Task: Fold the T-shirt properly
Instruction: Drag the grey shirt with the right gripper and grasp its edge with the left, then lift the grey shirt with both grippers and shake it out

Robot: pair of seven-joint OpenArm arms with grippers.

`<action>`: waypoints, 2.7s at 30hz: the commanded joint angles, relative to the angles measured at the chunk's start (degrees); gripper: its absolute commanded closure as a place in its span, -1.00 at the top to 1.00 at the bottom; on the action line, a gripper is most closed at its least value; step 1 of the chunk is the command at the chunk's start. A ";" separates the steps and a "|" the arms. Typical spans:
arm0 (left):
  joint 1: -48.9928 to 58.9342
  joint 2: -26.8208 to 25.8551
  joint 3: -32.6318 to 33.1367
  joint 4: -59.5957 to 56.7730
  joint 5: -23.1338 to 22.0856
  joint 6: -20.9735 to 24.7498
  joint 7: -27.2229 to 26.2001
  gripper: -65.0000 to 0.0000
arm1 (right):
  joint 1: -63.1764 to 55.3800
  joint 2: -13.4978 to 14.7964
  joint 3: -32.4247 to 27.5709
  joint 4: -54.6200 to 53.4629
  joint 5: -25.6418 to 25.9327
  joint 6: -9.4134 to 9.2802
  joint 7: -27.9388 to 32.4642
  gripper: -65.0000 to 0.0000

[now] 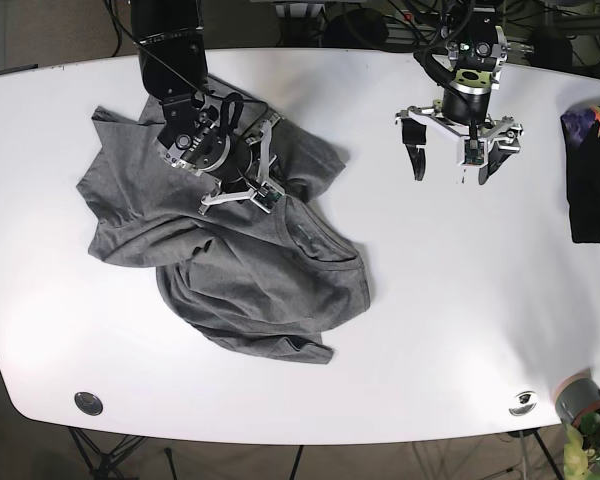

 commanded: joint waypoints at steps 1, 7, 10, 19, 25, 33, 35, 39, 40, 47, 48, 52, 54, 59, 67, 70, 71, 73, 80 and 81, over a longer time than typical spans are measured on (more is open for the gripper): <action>0.13 -0.16 -0.05 0.92 -0.16 0.08 -1.35 0.74 | 1.94 -0.13 0.01 0.39 0.47 -0.14 0.92 -0.93; 0.13 -0.16 -0.05 1.01 -0.16 0.08 -1.35 0.74 | 3.44 -0.04 0.01 1.00 0.47 -0.14 0.04 -0.95; 0.04 -0.25 1.26 1.10 -0.16 0.08 -1.35 0.74 | 4.76 0.22 1.24 4.34 0.47 -0.14 -1.54 -0.95; 0.04 -0.25 6.98 0.92 0.19 0.08 -1.35 0.75 | 11.97 0.48 5.64 14.28 0.38 -0.14 -7.78 -0.95; -1.19 -0.25 12.69 0.83 0.28 0.08 -1.27 0.75 | 18.91 4.00 6.25 17.53 0.38 -0.14 -12.35 -0.94; -6.11 -0.25 18.50 -4.62 0.28 0.08 -1.27 0.76 | 22.96 5.76 6.25 17.62 0.38 -0.14 -12.70 -0.94; -7.61 -0.25 19.55 -6.90 0.28 0.08 -1.27 0.76 | 22.96 5.76 6.25 17.62 0.38 -0.14 -12.70 -0.94; -10.68 -0.07 22.19 -12.62 0.10 0.08 -1.27 0.76 | 22.78 5.76 6.25 17.62 0.38 -0.14 -12.70 -0.94; -11.48 -0.16 23.07 -14.11 0.10 0.08 -1.27 0.76 | 22.78 5.67 6.25 17.62 0.38 -0.14 -12.70 -0.94; -15.43 -0.16 26.58 -20.79 0.01 0.08 -1.27 0.74 | 22.43 5.41 6.34 17.62 0.38 -0.14 -12.70 -0.94; -15.70 -0.16 26.85 -21.58 -0.08 0.08 -1.27 0.74 | 22.43 5.41 6.34 17.62 0.38 -0.14 -12.70 -0.94; -17.28 -0.16 27.90 -24.31 -0.08 0.08 -1.27 0.74 | 22.43 5.41 6.34 17.62 0.38 -0.14 -12.70 -0.94; -17.81 -0.16 27.90 -25.28 -0.08 0.08 -1.27 0.72 | 22.60 5.49 6.52 17.62 0.38 -0.14 -12.70 -0.94; -19.56 -0.16 27.99 -29.58 -0.08 0.08 -1.27 -0.03 | 23.22 5.23 10.91 17.26 0.47 -0.14 -12.70 -0.94; -23.26 -2.09 26.85 -29.32 -0.25 0.17 3.04 -1.00 | 27.97 5.23 16.10 11.99 0.11 -0.14 -12.70 -0.94; -23.34 -2.97 24.12 -24.57 -0.25 0.17 3.57 -1.00 | 30.69 5.58 17.42 9.53 0.03 -0.14 -12.70 -0.94; -23.43 -2.97 23.16 -22.99 -0.25 0.08 4.18 -1.00 | 31.57 5.67 17.86 8.56 0.03 -0.14 -12.70 -0.94; -23.61 -3.15 21.40 -20.00 -0.25 0.08 6.91 -1.00 | 33.50 5.76 19.00 6.45 0.03 -0.14 -12.70 -0.94; -29.32 -3.24 11.90 -9.36 -0.25 -8.27 18.78 -1.00 | 40.27 7.96 20.41 -0.23 -0.06 -0.14 -12.70 -0.94; -30.47 -3.24 9.79 -7.87 -0.25 -10.12 20.71 -1.00 | 41.42 8.31 20.49 -1.02 -0.06 -0.14 -12.70 -0.94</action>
